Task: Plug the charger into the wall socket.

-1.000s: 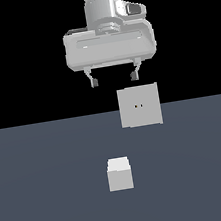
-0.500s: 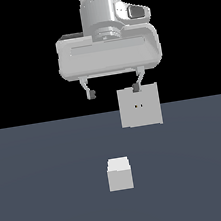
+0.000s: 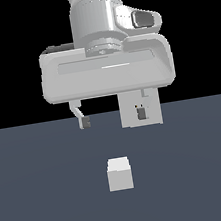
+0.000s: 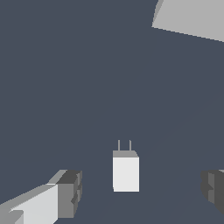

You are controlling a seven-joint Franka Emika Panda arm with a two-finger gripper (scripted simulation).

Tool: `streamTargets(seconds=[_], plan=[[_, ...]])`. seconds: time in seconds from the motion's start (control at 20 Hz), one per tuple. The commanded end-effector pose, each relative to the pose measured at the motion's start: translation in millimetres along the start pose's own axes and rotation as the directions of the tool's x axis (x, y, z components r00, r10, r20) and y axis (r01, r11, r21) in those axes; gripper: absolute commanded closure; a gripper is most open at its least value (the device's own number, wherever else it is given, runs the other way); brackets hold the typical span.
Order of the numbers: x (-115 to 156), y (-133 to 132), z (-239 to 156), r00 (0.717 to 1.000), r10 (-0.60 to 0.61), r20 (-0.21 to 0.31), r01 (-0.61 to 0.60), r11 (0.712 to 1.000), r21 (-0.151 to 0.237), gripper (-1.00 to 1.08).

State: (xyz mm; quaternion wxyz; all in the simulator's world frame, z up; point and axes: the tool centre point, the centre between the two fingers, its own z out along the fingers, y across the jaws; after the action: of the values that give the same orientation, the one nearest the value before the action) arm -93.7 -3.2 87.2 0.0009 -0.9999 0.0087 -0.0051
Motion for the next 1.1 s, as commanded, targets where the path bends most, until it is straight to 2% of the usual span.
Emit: streamTargets(seconds=[0.0, 0.35, 0.7, 1.05], plan=[[-11, -2, 9, 1.0, -0.004, 0.001, 0.004, 1.0, -0.001, -0.92], [-26, -3, 24, 1.0, -0.008, 0.005, 0.008, 1.0, -0.001, -0.92], [-26, -4, 28, 1.0, -0.008, 0.006, 0.009, 1.0, -0.001, -0.92], [-27, -4, 55, 1.0, -0.009, 0.005, 0.009, 1.0, -0.002, -0.92]])
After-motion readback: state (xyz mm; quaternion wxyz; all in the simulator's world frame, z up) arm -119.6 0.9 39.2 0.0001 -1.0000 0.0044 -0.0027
